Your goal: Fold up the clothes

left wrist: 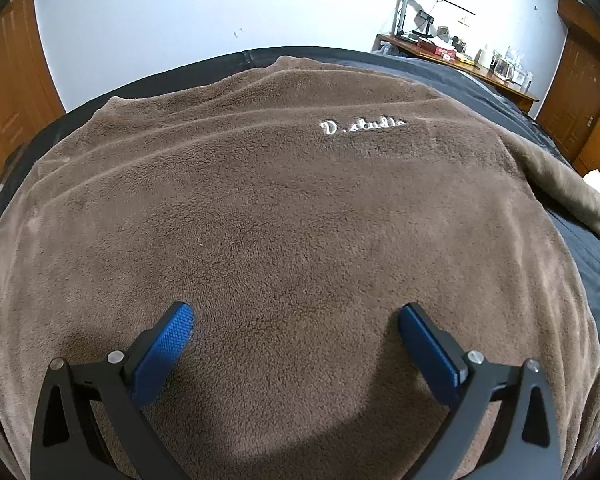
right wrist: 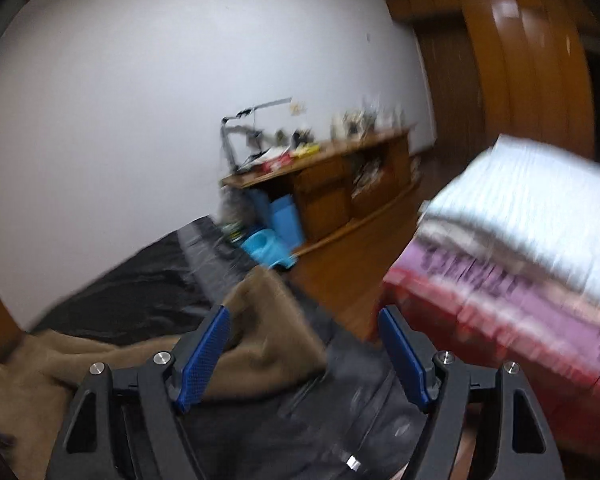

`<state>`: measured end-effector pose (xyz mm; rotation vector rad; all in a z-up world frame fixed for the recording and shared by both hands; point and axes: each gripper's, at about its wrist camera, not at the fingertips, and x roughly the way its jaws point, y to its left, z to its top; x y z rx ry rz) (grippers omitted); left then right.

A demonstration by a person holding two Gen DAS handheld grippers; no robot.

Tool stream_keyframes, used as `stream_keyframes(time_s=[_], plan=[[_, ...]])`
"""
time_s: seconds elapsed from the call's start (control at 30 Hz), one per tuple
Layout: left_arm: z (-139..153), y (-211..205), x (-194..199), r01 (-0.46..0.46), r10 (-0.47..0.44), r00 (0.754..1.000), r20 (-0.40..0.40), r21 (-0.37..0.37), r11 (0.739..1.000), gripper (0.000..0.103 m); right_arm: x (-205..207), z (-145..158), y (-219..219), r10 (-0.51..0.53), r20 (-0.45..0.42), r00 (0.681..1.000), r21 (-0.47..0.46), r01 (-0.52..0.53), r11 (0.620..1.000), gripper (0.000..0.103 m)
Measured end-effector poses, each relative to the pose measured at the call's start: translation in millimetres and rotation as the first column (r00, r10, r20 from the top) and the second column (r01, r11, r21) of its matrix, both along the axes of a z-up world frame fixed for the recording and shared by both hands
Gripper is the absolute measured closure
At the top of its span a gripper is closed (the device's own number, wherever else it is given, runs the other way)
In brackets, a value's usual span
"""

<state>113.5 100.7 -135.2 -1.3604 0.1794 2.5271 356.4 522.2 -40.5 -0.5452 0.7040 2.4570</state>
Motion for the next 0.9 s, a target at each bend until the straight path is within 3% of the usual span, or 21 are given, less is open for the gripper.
stream_keyframes(time_s=[0.07,0.17,0.3,0.37,0.53,0.7,0.8,0.9], plan=[[0.1,1.8,-1.0,-0.001,0.001,1.000,0.002,-0.005,1.000,0.000,9.6,-10.0,8.3,0.074,-0.082,0.994,-0.154,-0.086,0.984,0.025],[0.2,2.4,-0.1,-0.001,0.001,1.000,0.001,-0.007,1.000,0.000,15.6,-23.9,15.8,0.100,-0.201,0.974,-0.337,-0.165,0.927,0.025],[0.8,2.2,-0.5,-0.002,0.002,1.000,0.000,-0.003,1.000,0.000,-10.7,-16.7,-15.5,0.213,-0.152,0.965,-0.307,-0.251,0.918,0.025],[0.7,2.3,-0.8,-0.003,0.003,1.000,0.000,-0.002,1.000,0.000,-32.3,-14.7,-44.4,0.337,-0.136,0.932,-0.295,-0.362,0.884,0.025],[1.5,-0.6,1.6,-0.002,0.002,1.000,-0.001,0.007,1.000,0.000,-74.9,-13.6,-134.1,0.640,-0.065,0.766,-0.223,-0.636,0.739,0.025],[8.7,-16.2,7.1,-0.012,0.011,1.000,0.013,0.054,0.998,0.000,-95.9,-12.5,-228.7,0.810,0.176,0.559,-0.066,-0.814,0.577,0.025],[16.4,-34.3,12.1,-0.044,0.044,0.999,0.002,0.073,0.996,0.000,-109.6,-18.7,-261.2,0.844,0.260,0.469,-0.034,-0.869,0.494,0.025],[22.1,-61.8,22.2,-0.102,0.104,0.994,-0.025,0.075,0.992,0.000,-123.8,-27.9,-279.1,0.848,0.316,0.425,-0.065,-0.882,0.466,0.025]])
